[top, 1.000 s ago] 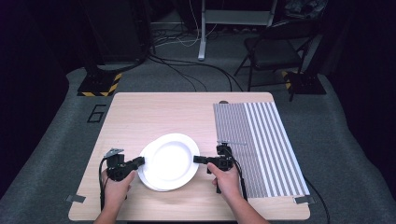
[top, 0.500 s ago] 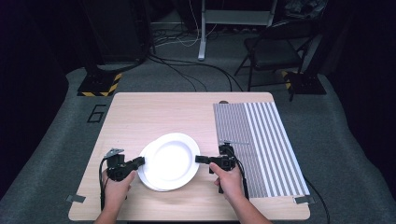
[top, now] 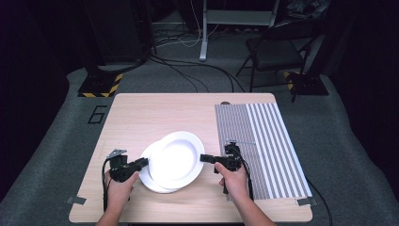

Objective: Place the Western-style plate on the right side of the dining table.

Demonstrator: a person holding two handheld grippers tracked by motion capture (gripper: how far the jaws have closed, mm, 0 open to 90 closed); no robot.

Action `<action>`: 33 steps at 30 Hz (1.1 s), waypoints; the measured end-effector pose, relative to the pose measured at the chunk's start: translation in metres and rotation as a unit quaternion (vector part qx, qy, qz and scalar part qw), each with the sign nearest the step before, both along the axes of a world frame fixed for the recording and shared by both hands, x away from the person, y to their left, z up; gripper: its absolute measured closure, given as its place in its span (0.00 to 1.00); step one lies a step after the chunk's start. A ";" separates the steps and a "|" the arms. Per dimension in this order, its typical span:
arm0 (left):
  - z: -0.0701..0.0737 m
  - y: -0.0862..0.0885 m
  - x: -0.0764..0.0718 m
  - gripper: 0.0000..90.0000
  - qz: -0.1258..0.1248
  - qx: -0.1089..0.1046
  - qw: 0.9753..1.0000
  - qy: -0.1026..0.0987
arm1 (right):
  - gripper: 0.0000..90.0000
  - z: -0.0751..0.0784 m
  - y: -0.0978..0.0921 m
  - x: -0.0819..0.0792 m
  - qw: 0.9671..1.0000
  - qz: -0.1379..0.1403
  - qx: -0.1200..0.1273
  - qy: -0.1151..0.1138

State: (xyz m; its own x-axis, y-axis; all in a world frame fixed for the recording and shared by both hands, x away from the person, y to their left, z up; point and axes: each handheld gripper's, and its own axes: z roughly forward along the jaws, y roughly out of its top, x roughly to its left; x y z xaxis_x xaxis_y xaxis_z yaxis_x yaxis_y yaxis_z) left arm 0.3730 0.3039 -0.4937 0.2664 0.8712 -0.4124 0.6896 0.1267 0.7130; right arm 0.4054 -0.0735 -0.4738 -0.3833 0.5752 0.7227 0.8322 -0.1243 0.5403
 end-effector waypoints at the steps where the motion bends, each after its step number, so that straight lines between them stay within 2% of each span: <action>1: 0.000 -0.001 0.001 0.77 -0.008 -0.003 1.000 0.000 | 0.90 0.000 -0.001 -0.001 1.000 -0.001 0.000 -0.001; 9: -0.002 -0.006 0.006 0.73 -0.022 -0.025 0.999 0.013 | 0.90 -0.002 -0.003 -0.001 1.000 -0.003 0.003 -0.001; 12: -0.005 -0.007 0.009 0.72 -0.024 -0.044 0.999 0.019 | 0.89 -0.004 -0.006 -0.002 1.000 -0.006 0.007 0.002; 15: -0.007 -0.009 0.011 0.70 -0.029 -0.053 0.998 0.029 | 0.89 -0.006 -0.008 -0.002 1.000 -0.007 0.012 0.006; 22: -0.010 -0.013 0.012 0.67 -0.032 -0.063 0.997 0.033 | 0.88 -0.008 -0.010 -0.003 1.000 -0.011 0.014 0.006; 26: -0.011 -0.015 0.011 0.61 -0.033 -0.077 0.996 0.036 | 0.88 -0.009 -0.011 -0.003 1.000 -0.012 0.018 0.007; 28: -0.011 -0.018 0.012 0.60 -0.035 -0.070 0.996 0.037 | 0.88 -0.010 -0.011 -0.003 1.000 -0.014 0.019 0.008; 33: -0.009 -0.020 0.010 0.60 -0.031 -0.068 0.997 0.037 | 0.88 -0.010 -0.011 -0.004 1.000 -0.016 0.019 0.005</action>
